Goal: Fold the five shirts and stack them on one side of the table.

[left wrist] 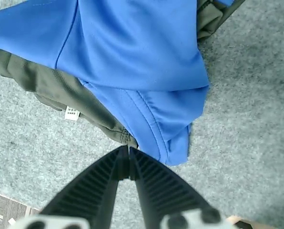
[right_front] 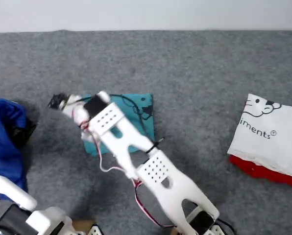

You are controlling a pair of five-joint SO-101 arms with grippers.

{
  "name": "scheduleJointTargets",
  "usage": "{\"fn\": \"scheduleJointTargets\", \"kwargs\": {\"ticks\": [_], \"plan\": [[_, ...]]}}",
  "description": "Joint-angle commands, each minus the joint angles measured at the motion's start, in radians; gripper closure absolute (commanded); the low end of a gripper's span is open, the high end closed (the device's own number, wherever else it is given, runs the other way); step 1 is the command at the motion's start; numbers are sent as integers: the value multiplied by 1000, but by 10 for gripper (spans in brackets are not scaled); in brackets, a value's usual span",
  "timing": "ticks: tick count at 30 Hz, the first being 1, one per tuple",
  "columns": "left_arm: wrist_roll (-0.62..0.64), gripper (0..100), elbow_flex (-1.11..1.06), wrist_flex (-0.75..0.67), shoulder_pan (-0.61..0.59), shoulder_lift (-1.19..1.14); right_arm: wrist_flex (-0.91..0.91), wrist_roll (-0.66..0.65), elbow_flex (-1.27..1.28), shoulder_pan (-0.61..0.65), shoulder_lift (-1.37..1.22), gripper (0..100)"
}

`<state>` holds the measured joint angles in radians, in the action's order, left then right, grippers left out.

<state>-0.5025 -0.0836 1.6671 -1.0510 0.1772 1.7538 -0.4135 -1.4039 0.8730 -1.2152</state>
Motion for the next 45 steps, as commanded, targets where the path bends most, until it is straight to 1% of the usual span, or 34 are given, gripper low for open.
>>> {"fn": "scheduleJointTargets", "kwargs": {"ticks": [1,4,8,11,16,22,25,28,31,34,36,37,39,43,45], "plan": [[-2,994,2,2,9,37,-24,11,21,33,56,899],[-2,994,2,2,9,37,-41,5,-29,31,64,898],[-2,994,2,2,9,37,8,3,-178,30,97,898],[-2,994,2,2,9,37,45,6,-229,2,116,898],[-2,994,2,6,9,37,45,8,-173,-93,191,898],[-2,994,2,6,9,37,47,23,25,-203,275,900],[-2,994,2,8,9,37,47,98,133,-248,357,931],[-2,994,2,8,9,37,47,167,282,-255,449,936],[-2,994,1,8,9,35,42,293,423,-257,522,927],[-2,994,-28,8,14,35,41,473,485,-257,536,838],[-2,994,-58,8,31,37,24,523,480,-262,524,764],[-2,994,-70,8,37,38,-5,516,474,-262,515,739],[-2,994,-85,8,46,38,-88,480,471,-263,498,730],[-2,994,-82,2,51,38,-271,408,471,-259,484,781],[-2,994,-67,6,86,38,-328,376,471,-263,481,819]]}}
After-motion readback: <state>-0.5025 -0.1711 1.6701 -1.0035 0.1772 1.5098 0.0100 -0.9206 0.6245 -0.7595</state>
